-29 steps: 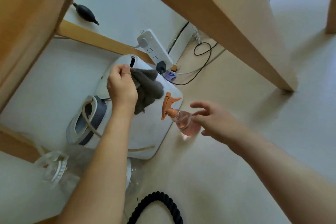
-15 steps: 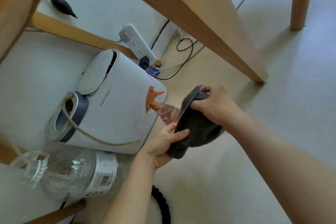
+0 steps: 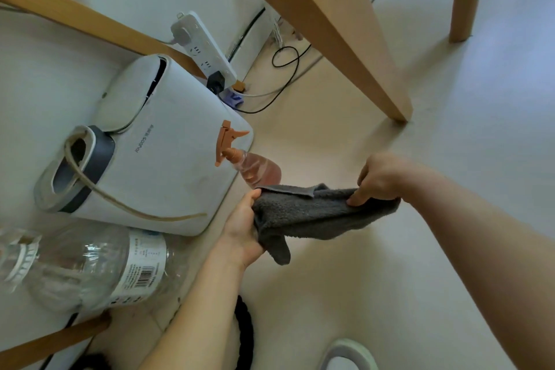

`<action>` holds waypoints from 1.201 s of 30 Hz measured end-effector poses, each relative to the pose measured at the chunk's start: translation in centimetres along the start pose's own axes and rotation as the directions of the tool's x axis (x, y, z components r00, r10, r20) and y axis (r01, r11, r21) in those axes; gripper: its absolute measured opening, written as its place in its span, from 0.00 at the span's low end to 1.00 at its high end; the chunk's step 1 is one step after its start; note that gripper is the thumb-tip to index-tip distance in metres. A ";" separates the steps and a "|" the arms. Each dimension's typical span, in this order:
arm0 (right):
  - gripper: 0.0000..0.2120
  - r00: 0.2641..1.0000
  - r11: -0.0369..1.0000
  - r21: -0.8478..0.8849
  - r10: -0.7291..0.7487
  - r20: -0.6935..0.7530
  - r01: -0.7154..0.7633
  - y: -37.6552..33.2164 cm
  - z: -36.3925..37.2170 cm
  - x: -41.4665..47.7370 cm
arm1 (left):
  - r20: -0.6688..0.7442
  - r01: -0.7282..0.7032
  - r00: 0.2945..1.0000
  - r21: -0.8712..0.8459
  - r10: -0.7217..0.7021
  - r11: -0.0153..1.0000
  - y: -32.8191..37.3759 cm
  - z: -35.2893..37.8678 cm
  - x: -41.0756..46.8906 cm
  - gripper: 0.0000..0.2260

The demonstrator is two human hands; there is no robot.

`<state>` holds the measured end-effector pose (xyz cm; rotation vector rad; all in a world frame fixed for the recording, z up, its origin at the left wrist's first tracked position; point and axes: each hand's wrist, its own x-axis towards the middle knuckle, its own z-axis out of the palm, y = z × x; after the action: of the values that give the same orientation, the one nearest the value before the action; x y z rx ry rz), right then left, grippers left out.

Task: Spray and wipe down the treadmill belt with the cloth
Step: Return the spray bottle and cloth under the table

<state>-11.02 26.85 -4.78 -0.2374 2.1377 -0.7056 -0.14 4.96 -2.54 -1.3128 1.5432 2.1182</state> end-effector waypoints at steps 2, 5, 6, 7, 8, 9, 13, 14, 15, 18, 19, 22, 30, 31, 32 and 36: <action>0.21 0.998 0.996 -0.066 0.058 0.040 -0.055 0.9 -0.2 -0.1 | -0.002 -0.006 1.000 -0.040 0.006 0.999 0.1 -0.3 0.0 0.19; 0.14 0.996 0.997 0.048 0.061 0.057 -0.064 2.7 0.5 -0.3 | 0.007 -0.032 0.999 -0.060 0.032 0.998 0.7 -0.9 0.0 0.18; 0.10 0.997 0.971 0.235 0.033 0.071 -0.049 3.1 1.0 -0.5 | 0.007 -0.038 0.999 -0.064 0.038 0.997 0.8 -1.0 0.1 0.18; 0.07 0.996 0.886 0.462 0.009 0.094 -0.052 3.3 1.4 -0.7 | 0.000 -0.049 0.999 -0.072 0.049 0.996 0.9 -1.1 0.2 0.18; 0.05 0.993 0.733 0.676 -0.006 0.122 -0.079 3.3 1.8 -1.0 | -0.001 -0.054 0.999 -0.079 0.055 0.995 0.8 -1.2 0.3 0.18; 0.03 0.991 0.550 0.829 -0.014 0.134 -0.104 3.2 2.1 -1.1 | -0.013 -0.048 0.999 -0.080 0.048 0.996 0.8 -1.2 0.3 0.18; 0.08 0.998 0.197 0.980 0.065 0.002 -0.015 2.4 2.0 -0.9 | -0.110 0.114 0.987 -0.019 -0.115 0.993 -0.8 -1.7 0.1 0.16; 0.11 0.995 0.268 0.963 0.083 -0.046 0.022 2.0 1.7 -1.0 | -0.128 0.135 0.983 0.007 -0.133 0.991 -1.5 -1.8 0.1 0.15; 0.15 0.994 0.350 0.935 0.073 -0.087 0.056 1.8 1.3 -1.1 | -0.117 0.139 0.984 0.023 -0.136 0.990 -2.2 -1.7 0.1 0.15; 0.33 0.998 0.501 0.863 -0.023 -0.054 0.058 1.7 -0.1 -1.4 | -0.084 0.093 0.992 0.044 -0.089 0.995 -3.2 -0.7 0.0 0.21; 0.38 0.999 0.568 0.822 -0.025 -0.030 0.039 1.6 -0.5 -1.7 | -0.086 0.069 0.994 0.031 -0.066 0.997 -3.1 -0.5 0.1 0.23; 0.41 0.980 0.721 0.688 0.062 -0.188 0.086 1.4 -1.7 -2.1 | -0.105 -0.032 0.994 -0.025 0.029 0.999 -2.3 -0.4 0.8 0.23; 0.27 0.880 0.690 0.651 0.042 -0.472 0.316 1.4 -0.9 -2.1 | -0.008 -0.332 0.943 -0.060 0.332 0.942 -0.1 -1.9 0.9 0.11; 0.28 0.882 0.705 0.640 0.041 -0.469 0.307 1.9 0.3 -1.9 | -0.056 -0.291 0.954 0.053 0.294 0.955 -1.1 -2.3 1.0 0.09; 0.28 0.885 0.752 0.598 0.043 -0.464 0.277 2.5 1.6 -1.8 | -0.119 -0.225 0.963 0.147 0.243 0.963 -2.4 -2.6 1.1 0.07; 0.21 0.922 0.949 0.317 0.125 -0.366 -0.003 5.5 6.7 -1.3 | -0.236 0.129 0.969 0.219 -0.076 0.967 -8.0 -4.5 1.6 0.08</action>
<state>-4.58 29.19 -10.20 0.1559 2.3416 -1.1099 6.25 4.08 -9.31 -1.5529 1.7077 1.7126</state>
